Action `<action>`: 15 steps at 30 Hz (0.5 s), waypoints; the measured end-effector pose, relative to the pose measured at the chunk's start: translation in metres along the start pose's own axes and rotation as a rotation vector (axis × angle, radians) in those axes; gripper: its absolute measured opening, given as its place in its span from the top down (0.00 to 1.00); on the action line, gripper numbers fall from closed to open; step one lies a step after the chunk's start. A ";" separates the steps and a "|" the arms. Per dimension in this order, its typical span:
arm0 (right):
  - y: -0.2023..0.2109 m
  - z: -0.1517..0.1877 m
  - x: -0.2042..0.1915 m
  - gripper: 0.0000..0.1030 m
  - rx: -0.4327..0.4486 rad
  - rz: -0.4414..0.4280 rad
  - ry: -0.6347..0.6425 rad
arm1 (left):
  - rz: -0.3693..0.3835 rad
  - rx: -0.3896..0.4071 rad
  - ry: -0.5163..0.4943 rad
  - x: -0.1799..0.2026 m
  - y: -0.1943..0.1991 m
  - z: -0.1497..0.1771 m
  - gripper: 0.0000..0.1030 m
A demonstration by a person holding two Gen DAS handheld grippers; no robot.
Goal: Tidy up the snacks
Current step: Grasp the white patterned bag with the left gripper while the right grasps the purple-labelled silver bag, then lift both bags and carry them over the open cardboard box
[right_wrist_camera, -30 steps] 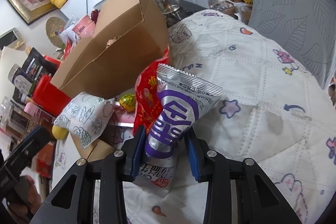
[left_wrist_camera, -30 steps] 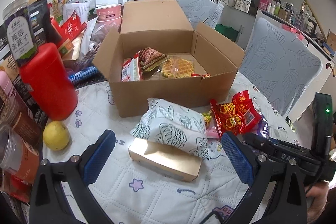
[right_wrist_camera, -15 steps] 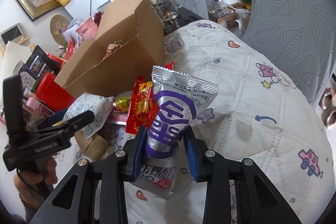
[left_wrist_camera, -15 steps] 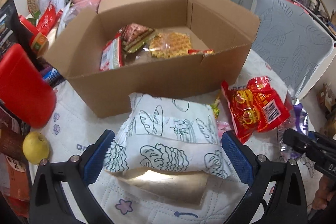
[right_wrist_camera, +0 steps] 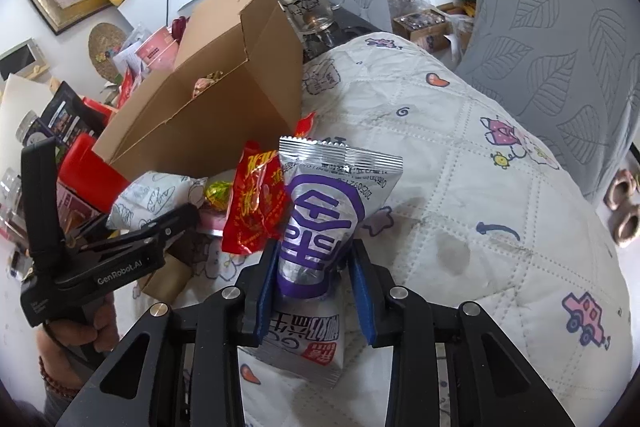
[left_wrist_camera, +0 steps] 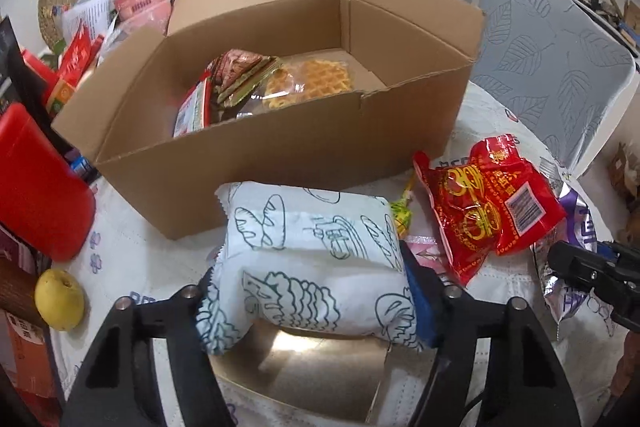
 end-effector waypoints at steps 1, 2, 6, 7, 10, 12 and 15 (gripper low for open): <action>0.001 0.000 0.000 0.69 0.002 -0.001 -0.001 | -0.002 0.003 -0.005 0.001 0.002 0.000 0.36; 0.002 0.001 0.000 0.69 0.005 -0.003 -0.002 | 0.012 0.004 0.003 0.002 0.003 0.000 0.36; 0.012 0.002 -0.002 0.71 0.028 -0.003 0.003 | 0.047 0.013 0.024 0.005 0.011 0.003 0.36; 0.014 0.003 -0.002 0.71 0.033 -0.004 0.005 | 0.053 0.018 0.029 0.006 0.013 0.003 0.36; 0.019 0.006 -0.005 0.71 0.037 -0.019 0.005 | 0.081 0.027 0.051 0.010 0.023 0.007 0.36; 0.022 0.009 -0.006 0.72 0.040 -0.023 0.007 | 0.085 0.037 0.053 0.012 0.030 0.010 0.36; 0.029 0.013 -0.010 0.72 0.048 -0.030 0.014 | 0.089 0.055 0.056 0.015 0.043 0.014 0.36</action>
Point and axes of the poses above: each gripper's, at about its wrist camera, not at the fingertips, and y roughly against the way its jaws point, x to its right, z to its underside, the point moved 8 cm from there along -y, roughly the way its jaws point, and after that the axes turned 7 degrees about z, right-handed, at the moved point
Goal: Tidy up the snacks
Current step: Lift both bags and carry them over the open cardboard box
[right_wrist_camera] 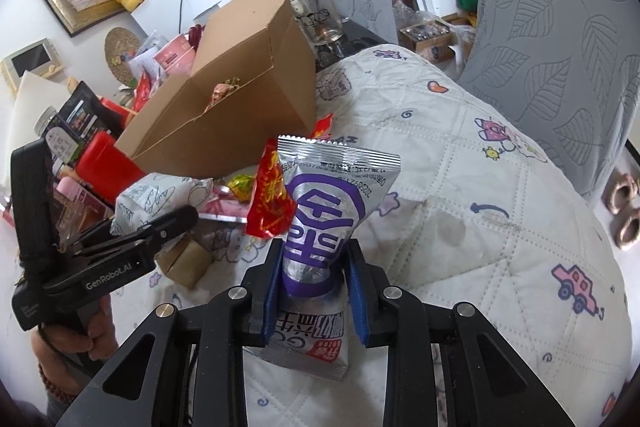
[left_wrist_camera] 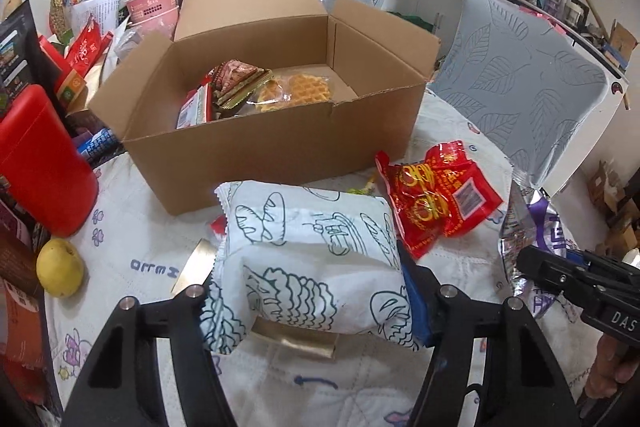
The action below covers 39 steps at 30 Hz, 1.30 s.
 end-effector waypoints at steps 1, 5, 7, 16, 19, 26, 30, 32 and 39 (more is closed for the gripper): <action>0.002 0.001 -0.001 0.72 0.002 -0.004 0.001 | 0.004 0.005 0.002 0.000 0.002 0.000 0.36; 0.012 0.005 -0.007 0.72 0.018 -0.016 0.010 | 0.019 0.027 0.009 0.005 0.019 0.004 0.36; 0.017 0.007 -0.011 0.72 0.026 -0.021 0.015 | 0.025 0.037 0.012 0.006 0.026 0.007 0.36; 0.043 0.016 -0.031 0.72 0.064 -0.061 0.048 | 0.051 0.102 0.016 0.013 0.069 0.015 0.36; 0.051 0.017 -0.041 0.72 0.083 -0.075 0.071 | 0.043 0.134 0.008 0.014 0.086 0.014 0.36; 0.070 0.013 -0.069 0.72 0.128 -0.117 0.127 | 0.024 0.208 0.003 0.012 0.122 0.008 0.36; 0.081 0.004 -0.085 0.72 0.158 -0.144 0.165 | 0.020 0.245 0.006 0.010 0.137 0.000 0.36; 0.085 -0.003 -0.092 0.72 0.172 -0.153 0.184 | 0.026 0.256 0.010 0.010 0.142 -0.003 0.36; 0.095 -0.028 -0.116 0.72 0.216 -0.167 0.252 | 0.045 0.311 0.000 0.009 0.155 -0.030 0.36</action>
Point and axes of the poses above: each gripper's, at about its wrist camera, not at the fingertips, and y roughly against the way its jaws point, x to its right, z to its underside, the point moved 8 cm from there along -y, roughly the way its jaws point, and after that the axes turned 7 degrees about z, right-handed, at the moved point
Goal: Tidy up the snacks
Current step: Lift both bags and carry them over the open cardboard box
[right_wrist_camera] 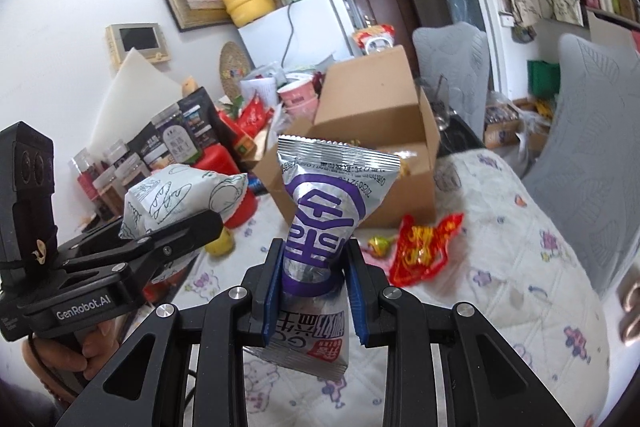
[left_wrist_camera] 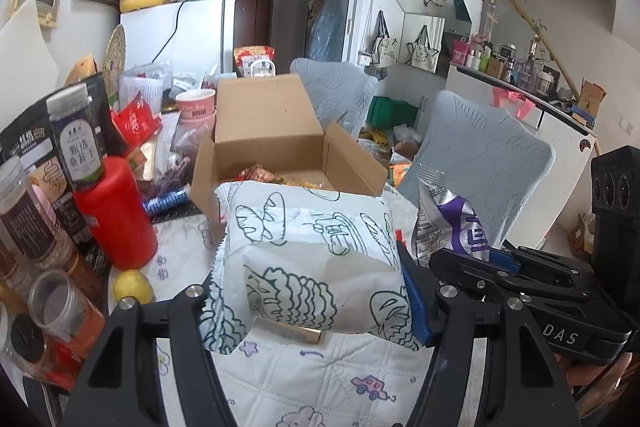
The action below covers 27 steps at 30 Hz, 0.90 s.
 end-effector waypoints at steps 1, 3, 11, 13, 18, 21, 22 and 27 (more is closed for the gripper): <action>-0.001 -0.006 -0.002 0.72 0.008 -0.002 0.012 | 0.006 0.007 -0.003 0.000 -0.001 -0.006 0.36; -0.002 -0.016 -0.003 0.72 0.017 -0.006 0.016 | 0.015 0.016 -0.007 -0.001 -0.003 -0.014 0.36; -0.017 -0.052 -0.003 0.72 0.045 -0.003 0.040 | 0.014 0.065 -0.035 -0.010 -0.016 -0.053 0.36; -0.021 -0.061 -0.002 0.72 0.054 -0.005 0.042 | 0.012 0.073 -0.033 -0.014 -0.020 -0.060 0.36; -0.036 -0.083 0.002 0.72 0.069 -0.003 0.051 | 0.007 0.092 -0.021 -0.027 -0.036 -0.080 0.36; -0.047 -0.098 0.003 0.72 0.079 -0.001 0.067 | -0.001 0.102 -0.019 -0.035 -0.047 -0.093 0.36; -0.052 -0.103 0.003 0.72 0.083 -0.001 0.070 | -0.003 0.104 -0.017 -0.037 -0.051 -0.096 0.36; -0.073 -0.123 0.005 0.72 0.090 -0.008 0.079 | -0.016 0.113 -0.009 -0.051 -0.071 -0.113 0.36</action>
Point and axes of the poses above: each gripper's, at about its wrist camera, not at the fingertips, and y roughly against the way its jaws point, x to its right, z to its underside, the point moved 8 cm from there along -y, roughly the way its jaws point, and after that the axes turned 7 degrees about z, right-handed, at the moved point
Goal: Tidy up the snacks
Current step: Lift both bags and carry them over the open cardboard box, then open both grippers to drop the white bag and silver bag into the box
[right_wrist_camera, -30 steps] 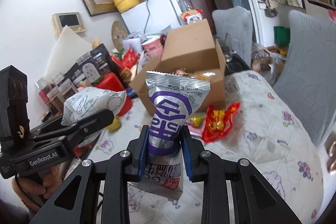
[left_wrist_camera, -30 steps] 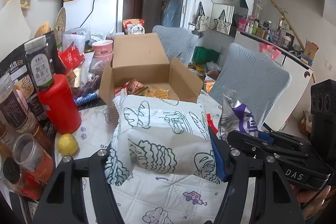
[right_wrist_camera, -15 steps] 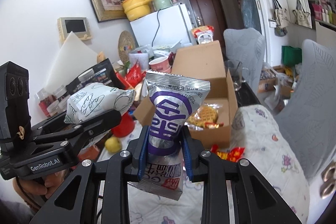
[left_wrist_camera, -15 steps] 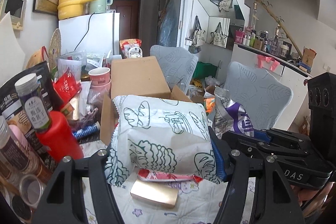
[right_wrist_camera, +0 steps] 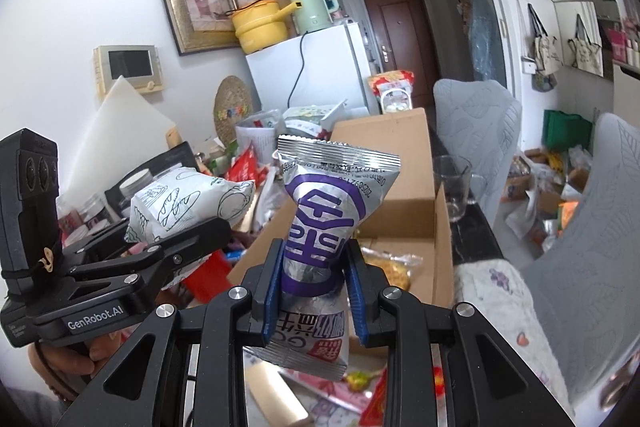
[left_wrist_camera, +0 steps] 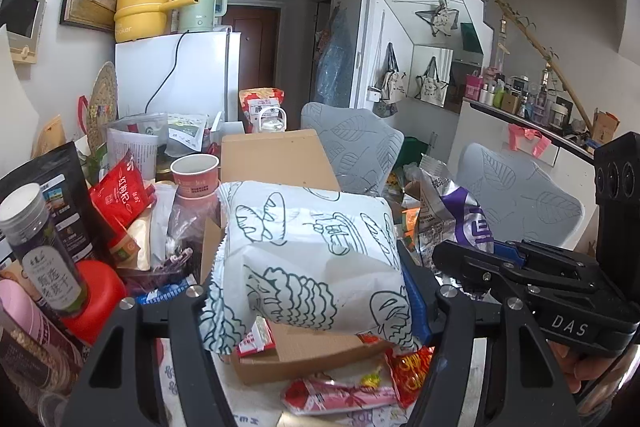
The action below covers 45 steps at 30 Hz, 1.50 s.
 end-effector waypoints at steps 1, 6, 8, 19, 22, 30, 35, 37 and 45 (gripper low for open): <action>-0.006 -0.004 0.001 0.72 0.003 -0.003 0.002 | -0.003 0.001 0.003 -0.003 -0.004 -0.002 0.36; -0.031 -0.020 0.003 0.72 0.010 -0.016 0.010 | -0.020 0.010 0.018 -0.019 -0.027 -0.014 0.36; -0.043 -0.024 0.004 0.72 0.007 -0.023 0.001 | -0.032 0.015 0.018 -0.026 -0.037 -0.018 0.36; -0.109 -0.033 0.018 0.72 -0.042 -0.051 -0.040 | -0.075 -0.017 0.050 -0.060 -0.094 -0.015 0.36; -0.126 -0.033 0.021 0.72 -0.062 -0.029 -0.031 | -0.086 -0.041 0.060 -0.067 -0.105 -0.008 0.36; -0.158 -0.011 0.031 0.72 -0.141 -0.007 -0.040 | -0.109 -0.142 0.074 -0.082 -0.136 0.020 0.36; -0.179 0.000 0.039 0.72 -0.205 0.016 -0.056 | -0.118 -0.197 0.073 -0.086 -0.149 0.034 0.36; -0.187 0.006 0.041 0.72 -0.234 0.018 -0.067 | -0.134 -0.209 0.067 -0.089 -0.153 0.037 0.36; -0.210 0.029 0.053 0.72 -0.347 0.076 -0.051 | -0.156 -0.317 0.070 -0.092 -0.173 0.063 0.36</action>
Point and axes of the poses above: each gripper's, at about its wrist camera, not at the fingertips, and y roughly against the way its jaws point, x to its right, z to its underside, the point moved 8 cm from there along -y, roughly the way its jaws point, and after that the axes turned 7 degrees about z, right-handed, at the moved point
